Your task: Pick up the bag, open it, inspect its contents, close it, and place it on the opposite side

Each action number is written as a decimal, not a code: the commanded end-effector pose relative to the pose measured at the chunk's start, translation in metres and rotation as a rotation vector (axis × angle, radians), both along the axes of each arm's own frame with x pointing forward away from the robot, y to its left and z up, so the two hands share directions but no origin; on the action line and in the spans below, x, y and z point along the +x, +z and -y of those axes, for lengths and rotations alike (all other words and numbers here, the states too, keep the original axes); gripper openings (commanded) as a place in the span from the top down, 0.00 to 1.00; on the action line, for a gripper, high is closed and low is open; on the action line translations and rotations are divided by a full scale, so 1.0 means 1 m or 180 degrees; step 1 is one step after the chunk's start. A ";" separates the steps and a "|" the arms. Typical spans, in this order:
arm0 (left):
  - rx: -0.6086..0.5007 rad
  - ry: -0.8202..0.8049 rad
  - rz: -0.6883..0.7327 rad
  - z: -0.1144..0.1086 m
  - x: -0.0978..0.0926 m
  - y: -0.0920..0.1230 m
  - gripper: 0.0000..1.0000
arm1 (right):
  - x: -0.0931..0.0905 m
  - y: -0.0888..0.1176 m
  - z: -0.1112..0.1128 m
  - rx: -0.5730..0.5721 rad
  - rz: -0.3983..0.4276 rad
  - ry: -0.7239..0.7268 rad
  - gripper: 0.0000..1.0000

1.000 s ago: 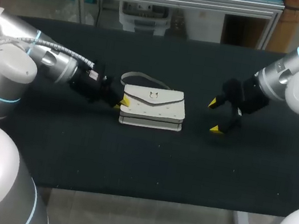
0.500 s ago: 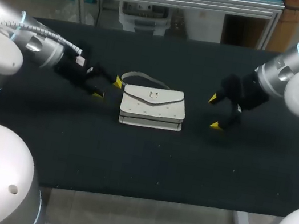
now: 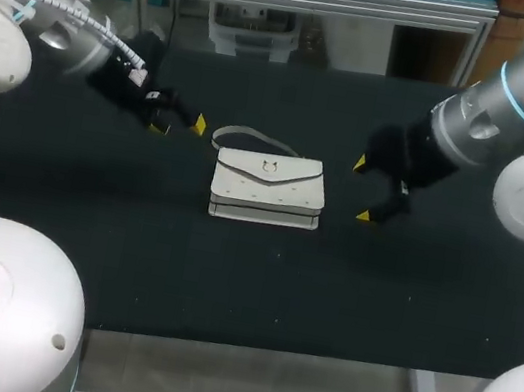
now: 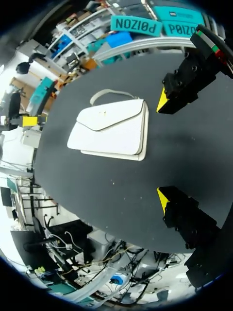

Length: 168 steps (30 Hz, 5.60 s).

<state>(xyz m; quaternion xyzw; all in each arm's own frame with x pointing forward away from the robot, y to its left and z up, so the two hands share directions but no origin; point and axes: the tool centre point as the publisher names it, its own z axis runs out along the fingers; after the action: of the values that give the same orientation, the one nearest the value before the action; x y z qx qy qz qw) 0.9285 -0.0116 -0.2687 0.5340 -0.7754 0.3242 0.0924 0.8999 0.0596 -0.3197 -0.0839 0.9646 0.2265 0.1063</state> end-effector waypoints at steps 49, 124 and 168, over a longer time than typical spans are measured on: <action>0.0552 -0.2532 0.2346 0.057 0.012 -0.027 0.00 | -0.014 -0.034 -0.070 -0.0617 0.0809 -0.0372 0.00; 0.0920 -0.3754 0.3667 0.105 0.011 -0.085 0.52 | 0.022 -0.064 -0.086 -0.0863 0.1454 -0.0548 1.00; 0.0911 -0.3536 0.3416 0.116 0.061 -0.040 1.00 | 0.019 -0.063 -0.085 -0.0844 0.1431 -0.0595 1.00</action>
<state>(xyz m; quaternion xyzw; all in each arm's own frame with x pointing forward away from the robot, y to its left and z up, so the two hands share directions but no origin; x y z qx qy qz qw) 0.9815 -0.1327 -0.3254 -0.1530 -0.8872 0.3496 -0.2595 0.9216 0.1446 -0.3783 -0.0559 0.9418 0.0642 0.3254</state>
